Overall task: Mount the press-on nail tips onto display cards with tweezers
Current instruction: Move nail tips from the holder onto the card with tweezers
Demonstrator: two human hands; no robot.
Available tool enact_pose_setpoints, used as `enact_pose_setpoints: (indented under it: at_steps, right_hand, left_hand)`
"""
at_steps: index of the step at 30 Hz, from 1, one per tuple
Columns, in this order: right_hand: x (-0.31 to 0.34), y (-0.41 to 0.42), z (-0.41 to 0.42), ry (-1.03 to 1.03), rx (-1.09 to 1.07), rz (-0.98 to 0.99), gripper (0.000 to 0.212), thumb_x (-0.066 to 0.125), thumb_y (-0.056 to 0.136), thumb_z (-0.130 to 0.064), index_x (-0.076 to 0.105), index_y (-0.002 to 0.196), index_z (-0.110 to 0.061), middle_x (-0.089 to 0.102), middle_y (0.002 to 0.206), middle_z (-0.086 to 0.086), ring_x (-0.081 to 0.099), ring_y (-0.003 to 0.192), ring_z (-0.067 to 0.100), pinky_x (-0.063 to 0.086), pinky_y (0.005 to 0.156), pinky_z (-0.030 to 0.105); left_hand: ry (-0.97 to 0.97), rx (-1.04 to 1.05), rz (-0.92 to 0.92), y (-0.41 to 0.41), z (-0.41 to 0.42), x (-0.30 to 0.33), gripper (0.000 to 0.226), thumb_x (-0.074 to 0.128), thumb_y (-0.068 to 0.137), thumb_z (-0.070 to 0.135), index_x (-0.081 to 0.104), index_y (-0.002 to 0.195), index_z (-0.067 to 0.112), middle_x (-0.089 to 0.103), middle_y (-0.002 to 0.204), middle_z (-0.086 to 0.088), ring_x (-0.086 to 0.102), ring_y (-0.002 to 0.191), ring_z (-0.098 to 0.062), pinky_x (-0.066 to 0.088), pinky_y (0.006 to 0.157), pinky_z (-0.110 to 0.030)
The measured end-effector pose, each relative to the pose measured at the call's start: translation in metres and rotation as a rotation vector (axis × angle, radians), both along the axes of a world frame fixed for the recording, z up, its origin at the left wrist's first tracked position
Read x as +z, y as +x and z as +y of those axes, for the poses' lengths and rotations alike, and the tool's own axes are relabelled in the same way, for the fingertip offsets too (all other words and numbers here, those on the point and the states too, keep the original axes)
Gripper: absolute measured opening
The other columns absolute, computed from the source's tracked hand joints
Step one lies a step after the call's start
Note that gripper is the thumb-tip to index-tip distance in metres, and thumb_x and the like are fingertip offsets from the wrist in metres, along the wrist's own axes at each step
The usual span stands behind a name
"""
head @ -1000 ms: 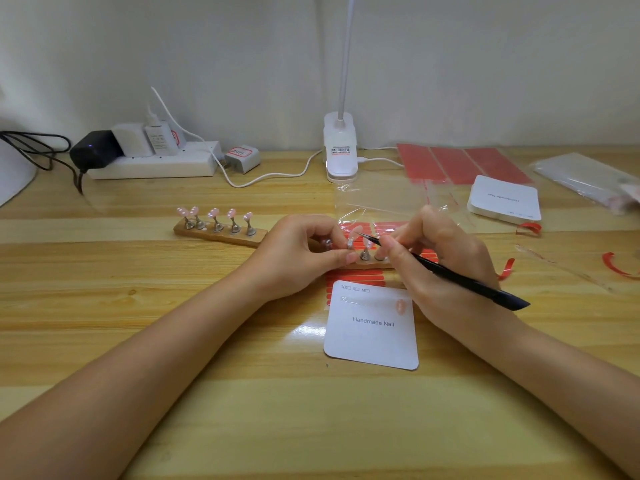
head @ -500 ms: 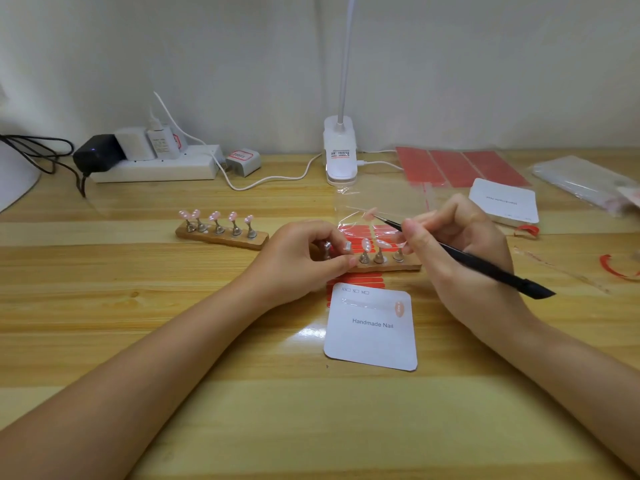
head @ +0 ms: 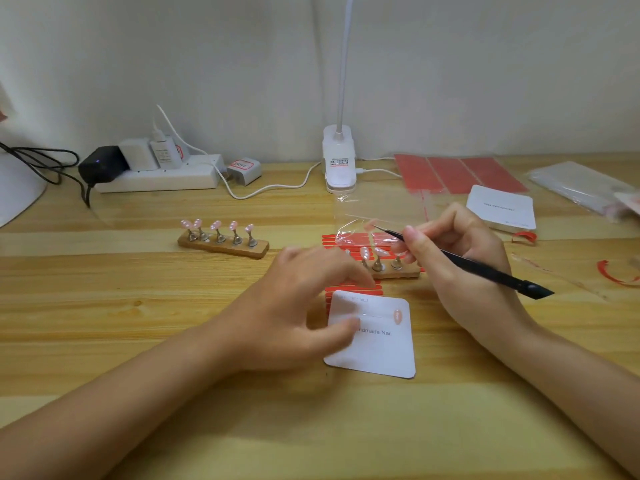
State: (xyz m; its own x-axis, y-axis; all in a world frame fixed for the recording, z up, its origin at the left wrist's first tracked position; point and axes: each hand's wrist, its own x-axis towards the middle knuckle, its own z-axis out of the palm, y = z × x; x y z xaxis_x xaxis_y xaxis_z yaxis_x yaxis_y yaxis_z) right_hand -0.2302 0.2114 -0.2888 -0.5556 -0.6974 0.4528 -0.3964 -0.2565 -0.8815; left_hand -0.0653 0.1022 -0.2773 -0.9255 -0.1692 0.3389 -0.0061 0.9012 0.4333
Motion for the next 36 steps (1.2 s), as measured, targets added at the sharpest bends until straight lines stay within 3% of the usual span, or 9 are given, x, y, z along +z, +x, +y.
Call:
enact_pose_setpoints:
  at_steps: [4, 10, 14, 18, 22, 26, 31, 36]
  right_hand:
    - [0.002, 0.003, 0.001, -0.022, -0.009, 0.049, 0.017, 0.060, 0.081, -0.030, 0.049, 0.072, -0.019, 0.070, 0.074, -0.011, 0.065, 0.067, 0.005, 0.048, 0.060, 0.013]
    - [0.017, -0.005, 0.008, -0.111, -0.006, 0.168, 0.017, 0.061, 0.085, -0.023, 0.048, 0.075, -0.024, 0.068, 0.076, -0.007, 0.068, 0.075, 0.013, 0.053, 0.067, 0.020]
    - [0.023, -0.008, 0.015, -0.141, 0.014, 0.221, 0.019, 0.062, 0.086, -0.017, 0.047, 0.074, -0.022, 0.067, 0.075, -0.009, 0.067, 0.076, 0.011, 0.050, 0.068, 0.017]
    - [0.010, -0.008, 0.033, -0.088, 0.039, 0.406, 0.019, 0.060, 0.083, -0.022, 0.048, 0.070, -0.014, 0.065, 0.075, -0.004, 0.066, 0.076, 0.009, 0.052, 0.067, 0.024]
    - [-0.007, -0.009, 0.044, -0.029, 0.026, 0.677, 0.013, 0.058, 0.082, -0.018, 0.053, 0.071, -0.014, 0.067, 0.076, 0.003, 0.061, 0.075, 0.003, 0.047, 0.068, 0.012]
    - [-0.013, -0.010, 0.041, 0.026, 0.045, 0.733, 0.022, 0.056, 0.083, -0.018, 0.055, 0.066, -0.004, 0.067, 0.074, 0.004, 0.059, 0.074, 0.006, 0.045, 0.068, 0.010]
    - [-0.016, -0.011, 0.039, 0.067, 0.061, 0.840, 0.024, 0.054, 0.084, -0.022, 0.056, 0.067, -0.006, 0.066, 0.073, 0.000, 0.057, 0.071, 0.006, 0.046, 0.066, 0.013]
    - [-0.017, -0.012, 0.038, 0.108, 0.081, 0.908, 0.029, 0.049, 0.086, -0.026, 0.059, 0.068, -0.006, 0.063, 0.069, 0.002, 0.056, 0.060, 0.017, 0.044, 0.057, 0.026]
  left_hand:
    - [-0.083, 0.017, -0.103, 0.006, 0.004, -0.013, 0.045, 0.049, 0.080, 0.050, 0.056, 0.116, 0.025, 0.055, 0.115, 0.014, 0.045, 0.113, -0.001, 0.029, 0.093, -0.035]
    - [-0.071, 0.064, -0.097, 0.005, 0.005, -0.016, 0.049, 0.049, 0.077, 0.059, 0.059, 0.114, 0.029, 0.054, 0.111, 0.017, 0.043, 0.107, 0.003, 0.025, 0.090, -0.027]
    - [-0.074, 0.091, -0.081, 0.005, 0.005, -0.017, 0.053, 0.049, 0.074, 0.063, 0.062, 0.111, 0.027, 0.050, 0.106, 0.020, 0.042, 0.105, 0.004, 0.023, 0.091, -0.024]
    - [-0.056, 0.104, -0.086, 0.004, 0.006, -0.016, 0.058, 0.048, 0.072, 0.066, 0.062, 0.112, 0.028, 0.046, 0.103, 0.022, 0.040, 0.104, 0.005, 0.022, 0.093, -0.020]
    - [-0.035, 0.108, -0.100, 0.004, 0.007, -0.016, 0.058, 0.047, 0.071, 0.068, 0.061, 0.112, 0.029, 0.047, 0.104, 0.021, 0.039, 0.106, 0.005, 0.018, 0.094, -0.015]
    - [-0.024, 0.106, -0.101, 0.003, 0.006, -0.016, 0.057, 0.048, 0.071, 0.067, 0.061, 0.113, 0.030, 0.048, 0.105, 0.022, 0.040, 0.107, 0.006, 0.018, 0.095, -0.016]
    - [-0.022, 0.109, -0.092, 0.003, 0.006, -0.018, 0.056, 0.050, 0.071, 0.066, 0.062, 0.112, 0.030, 0.048, 0.104, 0.021, 0.042, 0.104, 0.004, 0.020, 0.096, -0.020]
    - [-0.022, 0.105, -0.085, 0.003, 0.006, -0.018, 0.055, 0.050, 0.072, 0.065, 0.062, 0.112, 0.030, 0.045, 0.103, 0.025, 0.042, 0.103, 0.004, 0.020, 0.096, -0.020]
